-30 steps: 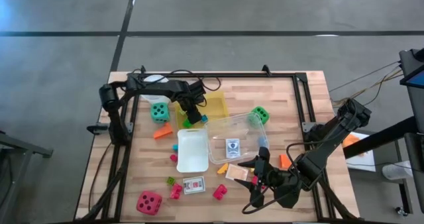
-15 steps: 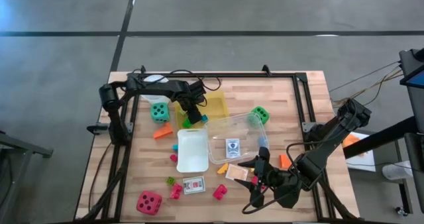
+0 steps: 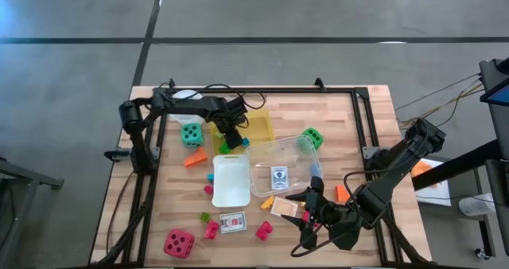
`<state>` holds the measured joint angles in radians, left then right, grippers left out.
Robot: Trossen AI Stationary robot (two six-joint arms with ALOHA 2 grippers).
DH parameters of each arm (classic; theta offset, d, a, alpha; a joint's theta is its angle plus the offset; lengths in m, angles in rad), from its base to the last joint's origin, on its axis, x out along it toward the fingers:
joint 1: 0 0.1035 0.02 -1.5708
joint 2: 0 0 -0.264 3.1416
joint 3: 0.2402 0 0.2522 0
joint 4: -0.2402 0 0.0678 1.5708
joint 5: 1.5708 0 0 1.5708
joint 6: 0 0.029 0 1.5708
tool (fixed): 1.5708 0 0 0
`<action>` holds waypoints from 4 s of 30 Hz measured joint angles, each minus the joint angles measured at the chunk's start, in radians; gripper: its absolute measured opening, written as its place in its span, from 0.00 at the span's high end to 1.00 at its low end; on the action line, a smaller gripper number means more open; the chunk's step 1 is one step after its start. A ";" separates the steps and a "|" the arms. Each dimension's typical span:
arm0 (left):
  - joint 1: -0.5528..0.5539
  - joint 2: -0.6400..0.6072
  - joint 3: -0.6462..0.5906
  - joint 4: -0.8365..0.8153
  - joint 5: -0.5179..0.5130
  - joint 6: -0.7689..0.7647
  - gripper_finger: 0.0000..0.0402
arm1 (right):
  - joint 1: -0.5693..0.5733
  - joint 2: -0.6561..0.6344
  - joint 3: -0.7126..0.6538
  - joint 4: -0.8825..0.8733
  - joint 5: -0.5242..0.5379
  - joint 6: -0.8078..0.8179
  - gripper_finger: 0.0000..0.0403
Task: Pick & Place Toys
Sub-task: Put the light blue game piece into the yellow bin, then put the green dice into the white bin
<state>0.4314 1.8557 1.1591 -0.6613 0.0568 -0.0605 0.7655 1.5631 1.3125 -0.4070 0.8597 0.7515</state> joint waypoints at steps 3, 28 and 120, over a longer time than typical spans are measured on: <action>-0.004 0.000 0.000 0.000 0.000 0.000 0.56 | 0.000 0.000 0.000 0.000 0.000 0.000 0.36; -0.006 -0.011 0.086 -0.149 0.000 -0.026 0.25 | 0.000 0.000 0.000 0.000 0.000 0.000 0.36; -0.803 -0.682 -0.123 -0.382 -0.157 -0.854 0.25 | -0.390 -0.486 -0.033 -0.925 -0.065 0.781 0.36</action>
<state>-0.3717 1.1732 1.0359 -1.0435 -0.0997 -0.9141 0.3752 1.0772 1.2792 -1.3319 0.7943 1.5324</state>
